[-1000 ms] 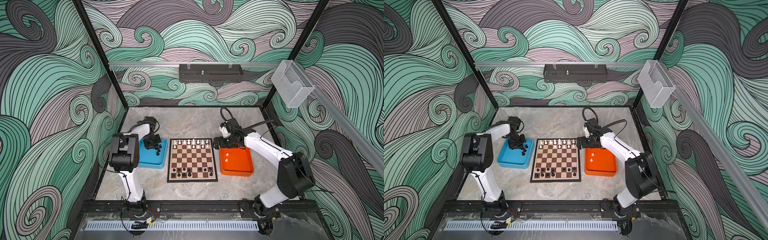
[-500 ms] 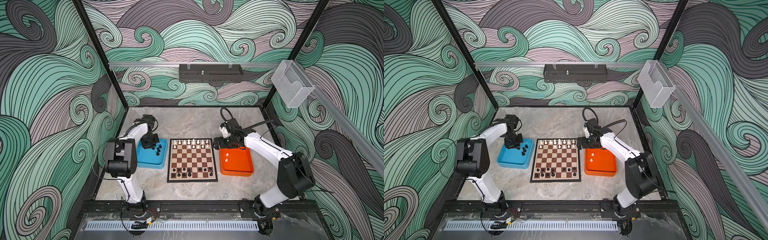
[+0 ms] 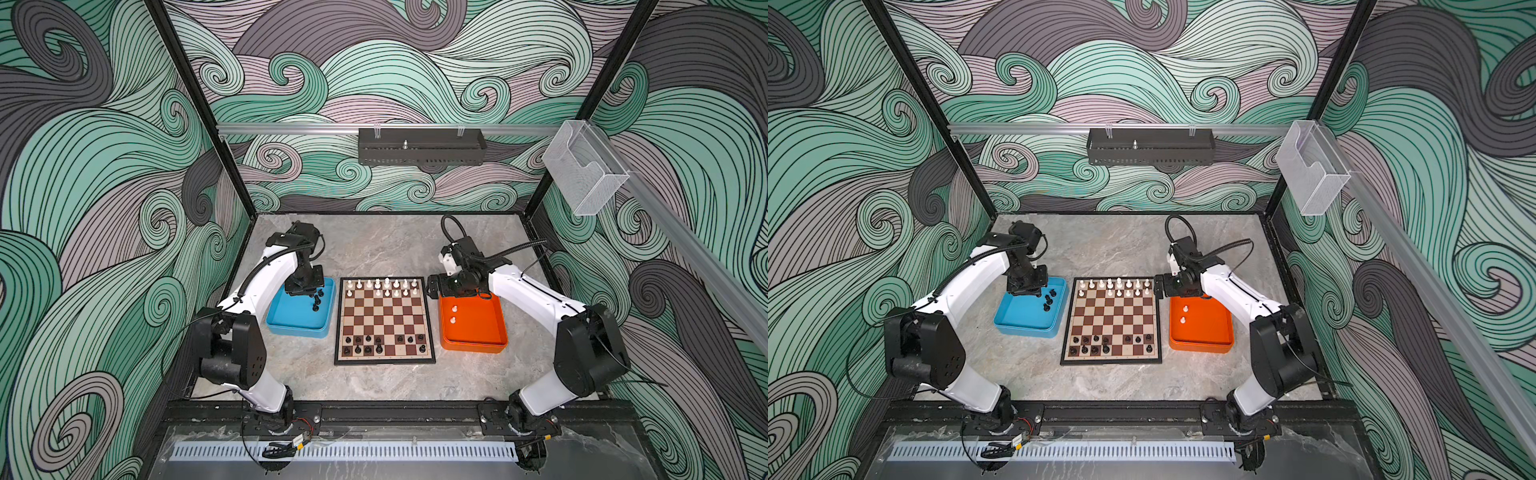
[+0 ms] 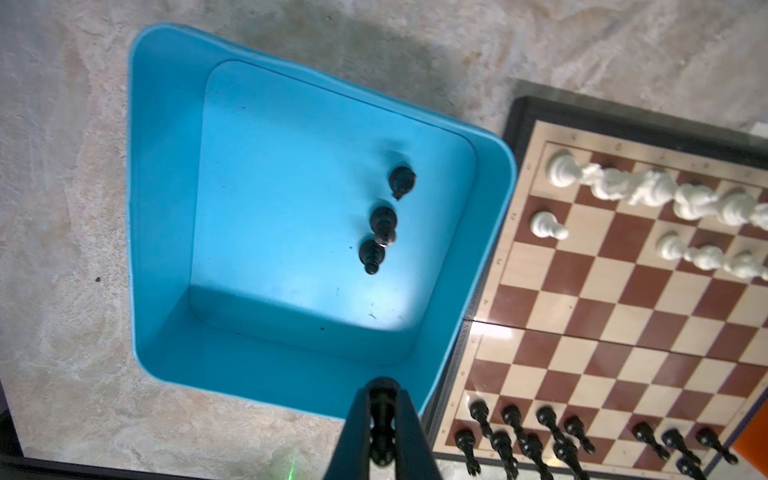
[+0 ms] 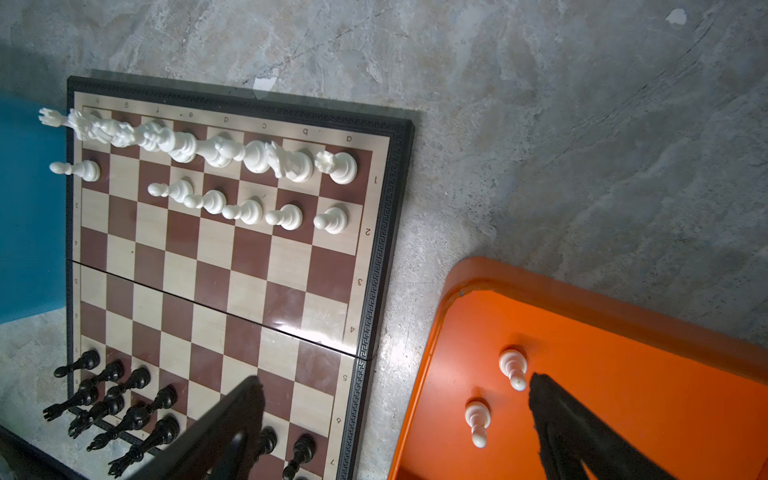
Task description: Set up the chess pieces on the board
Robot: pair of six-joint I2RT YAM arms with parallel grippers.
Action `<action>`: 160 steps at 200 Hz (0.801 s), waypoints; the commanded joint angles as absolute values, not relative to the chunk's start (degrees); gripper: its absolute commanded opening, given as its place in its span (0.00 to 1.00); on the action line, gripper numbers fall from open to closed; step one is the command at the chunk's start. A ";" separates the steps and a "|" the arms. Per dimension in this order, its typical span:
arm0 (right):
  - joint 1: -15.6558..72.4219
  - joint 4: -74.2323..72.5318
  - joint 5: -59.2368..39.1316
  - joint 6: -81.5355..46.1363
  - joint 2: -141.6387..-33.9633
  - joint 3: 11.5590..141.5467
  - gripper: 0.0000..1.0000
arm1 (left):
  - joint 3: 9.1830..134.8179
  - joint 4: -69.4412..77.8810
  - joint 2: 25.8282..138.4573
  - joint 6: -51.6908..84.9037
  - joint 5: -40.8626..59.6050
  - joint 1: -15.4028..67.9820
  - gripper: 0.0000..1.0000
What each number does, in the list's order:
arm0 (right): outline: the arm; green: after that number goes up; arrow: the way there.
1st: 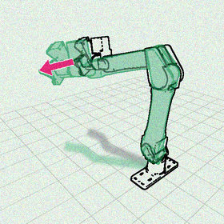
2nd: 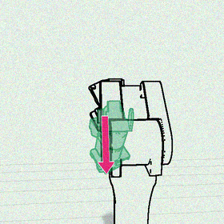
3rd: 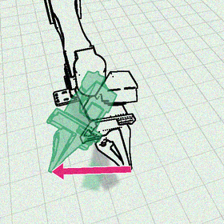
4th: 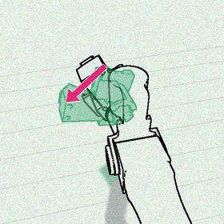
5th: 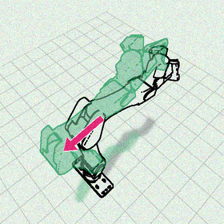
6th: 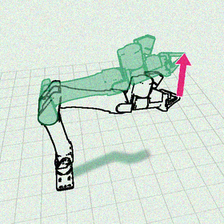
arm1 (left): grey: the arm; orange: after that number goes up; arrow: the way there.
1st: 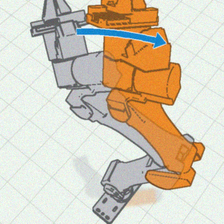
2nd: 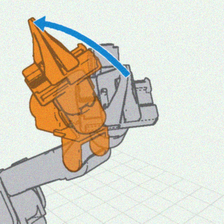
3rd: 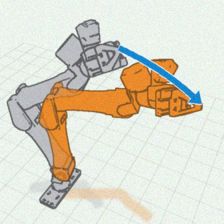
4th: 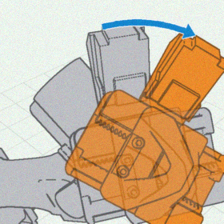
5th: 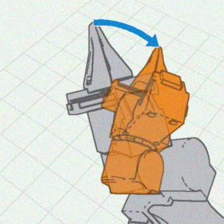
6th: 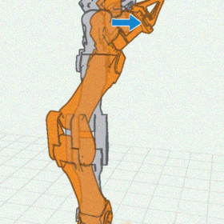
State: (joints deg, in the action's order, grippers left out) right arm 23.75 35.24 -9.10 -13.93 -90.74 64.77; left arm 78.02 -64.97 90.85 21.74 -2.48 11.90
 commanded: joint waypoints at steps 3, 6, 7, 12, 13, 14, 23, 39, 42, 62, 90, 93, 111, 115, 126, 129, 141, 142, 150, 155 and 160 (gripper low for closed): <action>22.86 35.05 -9.75 -13.95 -90.74 64.60 0.99 | 81.11 -68.82 90.35 24.38 -1.96 16.62 0.12; 22.79 35.07 -9.84 -13.97 -90.64 64.60 0.99 | 81.29 -68.69 90.47 24.57 -1.74 17.28 0.12; 22.78 35.07 -9.89 -13.97 -90.63 64.60 0.99 | 81.34 -68.66 90.59 24.63 -1.66 17.56 0.12; 22.60 35.06 -9.98 -13.97 -90.55 64.62 0.99 | 81.75 -68.60 90.98 25.04 -1.33 18.86 0.12; 22.60 35.02 -10.04 -13.97 -90.54 64.61 0.99 | 81.88 -68.58 91.06 25.09 -1.28 19.10 0.12; 22.59 35.04 -10.08 -14.02 -90.53 64.61 0.99 | 81.98 -68.57 91.10 25.16 -1.26 19.30 0.12; 22.22 35.06 -10.12 -14.06 -90.44 64.51 0.99 | 82.65 -68.56 92.09 25.88 -0.93 21.63 0.12; 21.59 35.05 -10.21 -14.06 -89.89 64.38 0.99 | 83.58 -67.87 93.81 27.08 0.12 25.61 0.12; 21.43 35.07 -10.35 -14.05 -89.84 64.34 0.99 | 83.66 -67.73 94.11 27.30 0.21 26.33 0.12; 20.57 35.05 -10.56 -14.11 -89.35 64.08 0.99 | 84.59 -66.82 96.82 28.75 1.78 31.44 0.12; 19.45 35.06 -10.74 -14.13 -88.61 63.50 0.99 | 86.16 -65.05 100.43 29.54 3.83 38.39 0.12; 19.38 35.00 -10.70 -14.09 -88.54 63.46 0.99 | 86.32 -64.97 100.83 29.54 4.03 39.14 0.12; 18.92 35.05 -10.82 -14.06 -88.19 63.22 0.99 | 87.39 -65.00 103.12 29.40 4.48 42.69 0.12; 18.82 35.04 -10.81 -14.06 -88.14 63.15 0.99 | 87.45 -64.86 103.60 29.31 4.63 43.27 0.12; 18.57 35.02 -10.81 -14.06 -87.96 62.97 0.99 | 87.29 -64.22 104.39 28.92 5.23 44.81 0.12; 18.55 34.98 -10.81 -14.06 -87.97 62.96 0.99 | 87.21 -63.94 104.52 28.92 5.33 45.16 0.12; 18.29 35.03 -10.96 -14.06 -87.80 62.84 0.99 | 86.56 -62.55 104.93 28.66 6.21 46.32 0.13; 18.33 35.05 -10.93 -14.02 -87.80 62.84 0.99 | 86.48 -62.43 104.98 28.61 6.27 46.41 0.13; 18.23 35.09 -11.01 -13.98 -87.86 62.85 0.99 | 86.24 -62.04 105.34 28.55 6.75 46.93 0.13; 18.19 35.03 -11.06 -13.97 -87.92 62.83 0.99 | 86.14 -61.94 105.68 28.55 6.84 47.22 0.13; 18.14 35.06 -11.07 -13.97 -87.93 62.85 0.99 | 86.05 -61.78 105.92 28.37 6.86 47.51 0.13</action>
